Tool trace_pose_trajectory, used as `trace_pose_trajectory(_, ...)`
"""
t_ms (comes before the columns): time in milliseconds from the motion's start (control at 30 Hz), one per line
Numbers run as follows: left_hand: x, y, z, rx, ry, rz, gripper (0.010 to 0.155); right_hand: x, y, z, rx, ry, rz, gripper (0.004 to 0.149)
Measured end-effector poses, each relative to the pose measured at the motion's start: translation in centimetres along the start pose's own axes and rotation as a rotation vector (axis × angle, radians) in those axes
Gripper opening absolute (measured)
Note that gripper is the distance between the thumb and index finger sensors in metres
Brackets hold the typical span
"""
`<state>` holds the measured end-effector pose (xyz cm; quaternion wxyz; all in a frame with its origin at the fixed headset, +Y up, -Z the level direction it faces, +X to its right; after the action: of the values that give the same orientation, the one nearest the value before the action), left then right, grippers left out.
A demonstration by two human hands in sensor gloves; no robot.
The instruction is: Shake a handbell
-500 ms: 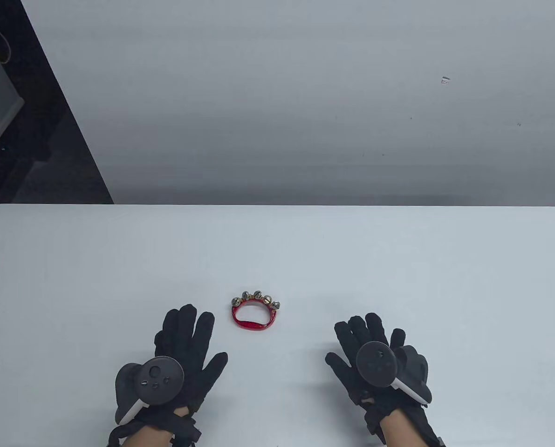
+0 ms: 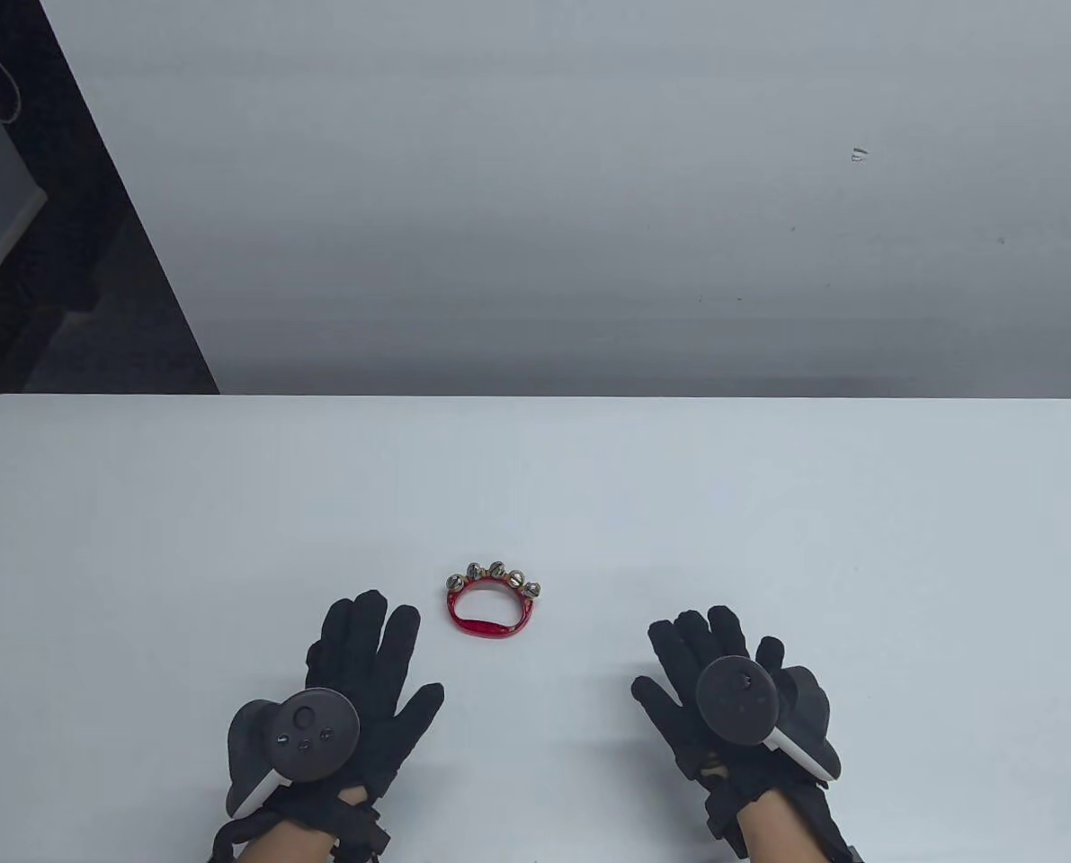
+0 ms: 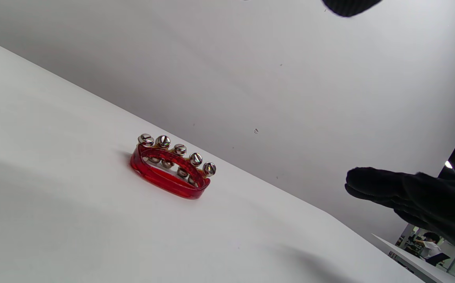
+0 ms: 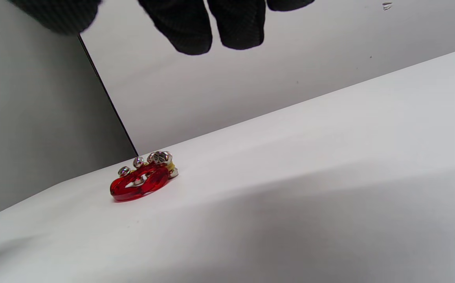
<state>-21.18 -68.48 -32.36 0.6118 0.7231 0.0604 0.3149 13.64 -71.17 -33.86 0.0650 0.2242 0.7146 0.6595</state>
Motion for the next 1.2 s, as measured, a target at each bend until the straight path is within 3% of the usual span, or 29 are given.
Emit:
trace_pose_trajectory(300,1.0,-0.6,0.5,-0.015,0.010,0.048,0.077,-0.5,0.1,0.1,0.010,-0.050,0.003,0.074)
trace_pose_trajectory(467,3.4,-3.1,0.9,-0.033,-0.012,0.116,0.077,-0.5,0.2,0.4,0.004,-0.098,0.018,0.073)
trace_pose_trajectory(600,4.3,-6.5,3.3,-0.139,-0.121,0.136,0.075,-0.7,0.2,0.6,0.008,-0.123,0.024,0.073)
trace_pose_trajectory(733,3.4,-9.8,8.0,-0.292,-0.267,0.083,0.072,-1.0,0.2,0.8,0.016,-0.151,0.028,0.073)
trace_pose_trajectory(900,2.2,-11.5,12.1,-0.374,-0.423,0.052,0.067,-1.2,0.3,1.0,0.013,-0.179,0.031,0.073)
trace_pose_trajectory(1200,1.6,-13.2,15.3,-0.426,-0.599,0.024,0.047,-1.1,0.2,0.9,0.027,-0.191,0.039,0.074)
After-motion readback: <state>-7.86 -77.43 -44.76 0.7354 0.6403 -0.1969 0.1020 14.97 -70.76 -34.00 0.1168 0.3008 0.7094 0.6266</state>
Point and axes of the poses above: the tracker on the back of each hand, its own x axis roughly to the thumb side, its own y axis roughly from the fingertips to the wrist, z = x × y, the point moved 5 cm from there along -y, roughly from the wrist to the fingertips, and after that the axes turned 4 degrees about x, right-handed, at the moved point
